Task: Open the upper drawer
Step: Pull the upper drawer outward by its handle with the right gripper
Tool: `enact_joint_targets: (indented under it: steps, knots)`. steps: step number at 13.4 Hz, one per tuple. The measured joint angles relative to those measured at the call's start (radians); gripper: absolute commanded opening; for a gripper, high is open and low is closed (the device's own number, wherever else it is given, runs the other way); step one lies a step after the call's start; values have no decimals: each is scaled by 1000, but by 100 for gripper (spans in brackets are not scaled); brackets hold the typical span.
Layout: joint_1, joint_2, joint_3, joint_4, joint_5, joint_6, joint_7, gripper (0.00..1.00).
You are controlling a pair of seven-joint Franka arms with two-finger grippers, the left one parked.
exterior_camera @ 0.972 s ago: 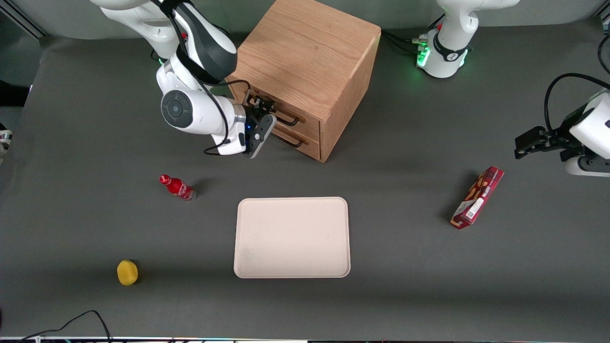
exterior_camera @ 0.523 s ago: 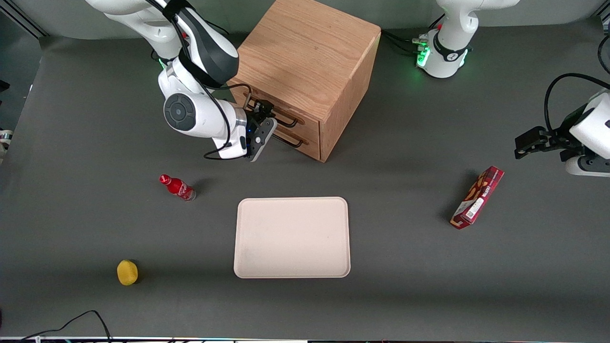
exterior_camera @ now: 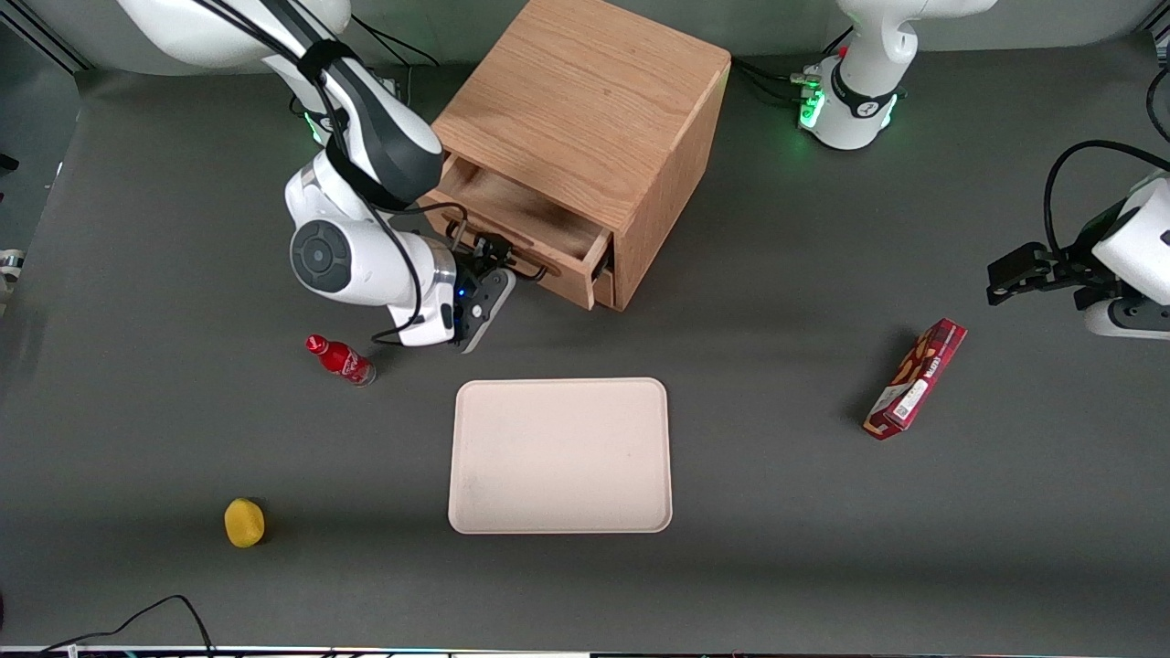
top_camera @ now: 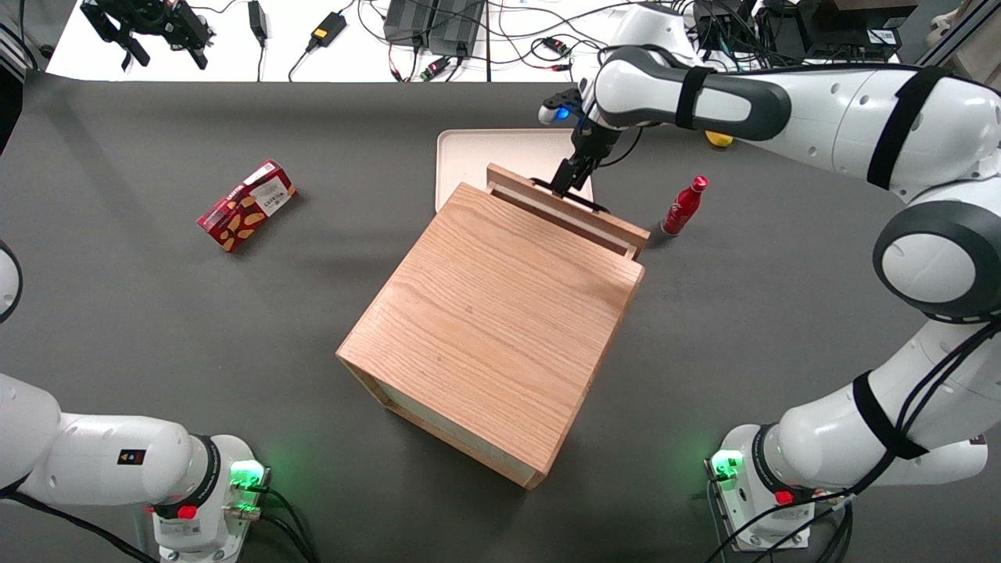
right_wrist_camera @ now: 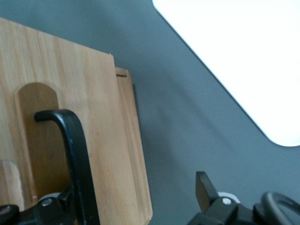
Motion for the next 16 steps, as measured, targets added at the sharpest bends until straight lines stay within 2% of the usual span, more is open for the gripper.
enact_joint_targets:
  steps: [5, 11, 16]
  knots:
    - [-3, 68, -46, 124, -42, -71, -13, 100]
    - [-3, 132, -92, 210, -50, -82, -122, 100]
    - [-4, 201, -108, 320, -93, -149, -163, 100]
